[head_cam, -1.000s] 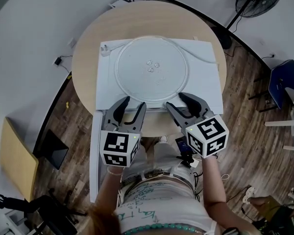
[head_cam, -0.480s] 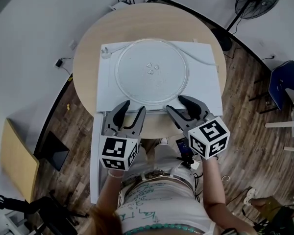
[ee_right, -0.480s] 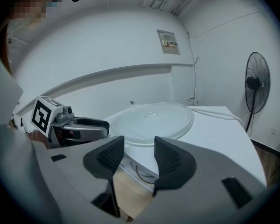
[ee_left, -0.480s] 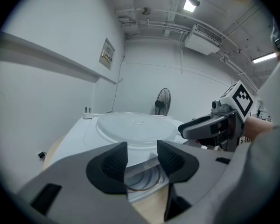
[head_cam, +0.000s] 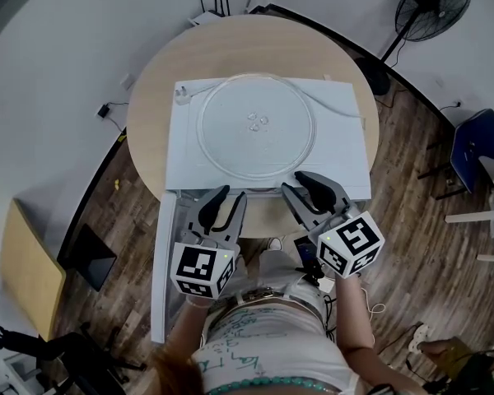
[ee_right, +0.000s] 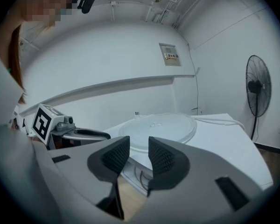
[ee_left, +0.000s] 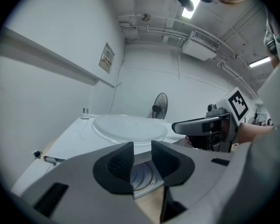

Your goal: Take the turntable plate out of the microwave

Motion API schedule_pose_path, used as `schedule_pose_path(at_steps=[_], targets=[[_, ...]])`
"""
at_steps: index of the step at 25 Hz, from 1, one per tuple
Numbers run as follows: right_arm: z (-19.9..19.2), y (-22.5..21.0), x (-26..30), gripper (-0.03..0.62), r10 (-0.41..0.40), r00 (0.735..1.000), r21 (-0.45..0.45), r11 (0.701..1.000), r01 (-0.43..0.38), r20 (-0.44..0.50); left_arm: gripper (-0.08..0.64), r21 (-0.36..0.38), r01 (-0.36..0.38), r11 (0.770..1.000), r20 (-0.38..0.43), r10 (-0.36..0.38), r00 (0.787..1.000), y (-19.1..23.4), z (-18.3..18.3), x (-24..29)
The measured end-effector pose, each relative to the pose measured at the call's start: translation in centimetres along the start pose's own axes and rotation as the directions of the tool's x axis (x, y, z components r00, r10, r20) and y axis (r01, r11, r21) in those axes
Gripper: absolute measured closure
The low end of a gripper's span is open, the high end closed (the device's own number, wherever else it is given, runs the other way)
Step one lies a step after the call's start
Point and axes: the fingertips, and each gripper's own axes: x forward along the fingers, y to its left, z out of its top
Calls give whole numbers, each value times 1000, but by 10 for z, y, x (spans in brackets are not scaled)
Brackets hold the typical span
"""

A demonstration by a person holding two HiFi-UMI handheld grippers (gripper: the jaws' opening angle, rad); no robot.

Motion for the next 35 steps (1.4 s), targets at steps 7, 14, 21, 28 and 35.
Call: schedule_pose_path(at_steps=[7, 14, 21, 28, 35], targets=[[0, 10, -4, 597, 30, 999, -39, 999, -29, 30, 529, 4, 3, 1000, 10, -3, 1000, -11, -4, -6], [-2, 25, -2, 601, 87, 996, -98, 992, -82, 38, 541, 12, 11, 1000, 37, -11, 999, -20, 1, -5], [20, 34, 2, 601, 116, 988, -114, 988, -104, 105, 543, 17, 32, 999, 81, -33, 996, -27, 20, -3], [51, 48, 5, 601, 160, 973, -150, 979, -136, 166, 543, 63, 29, 998, 156, -39, 987, -32, 57, -8], [73, 51, 2, 603, 163, 962, -176, 976, -125, 221, 543, 75, 31, 997, 214, -46, 976, -36, 80, -13]])
